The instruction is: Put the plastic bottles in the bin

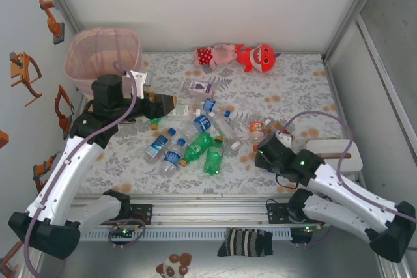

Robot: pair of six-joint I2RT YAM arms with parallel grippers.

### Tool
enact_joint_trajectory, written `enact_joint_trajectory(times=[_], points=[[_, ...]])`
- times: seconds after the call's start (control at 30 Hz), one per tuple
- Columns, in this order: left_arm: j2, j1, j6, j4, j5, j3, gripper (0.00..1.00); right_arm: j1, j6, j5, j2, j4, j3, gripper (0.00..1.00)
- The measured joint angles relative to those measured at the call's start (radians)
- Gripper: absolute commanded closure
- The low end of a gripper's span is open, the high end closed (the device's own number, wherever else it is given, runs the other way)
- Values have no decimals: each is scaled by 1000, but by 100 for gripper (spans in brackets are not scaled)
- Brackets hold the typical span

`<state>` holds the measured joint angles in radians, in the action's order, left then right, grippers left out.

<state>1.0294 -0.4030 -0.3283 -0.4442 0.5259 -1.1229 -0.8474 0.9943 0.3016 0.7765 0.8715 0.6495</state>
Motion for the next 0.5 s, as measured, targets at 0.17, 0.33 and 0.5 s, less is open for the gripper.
enact_joint_trajectory(times=[0.17,0.33,0.5], points=[[-9,-103,4,78,8,10,30,0,-163,-36,-137,-117,10,42],[-15,-208,19,166,18,23,30,0,-377,-152,-182,-274,12,43],[0,-303,30,264,33,33,29,0,-563,-294,-147,-386,51,44]])
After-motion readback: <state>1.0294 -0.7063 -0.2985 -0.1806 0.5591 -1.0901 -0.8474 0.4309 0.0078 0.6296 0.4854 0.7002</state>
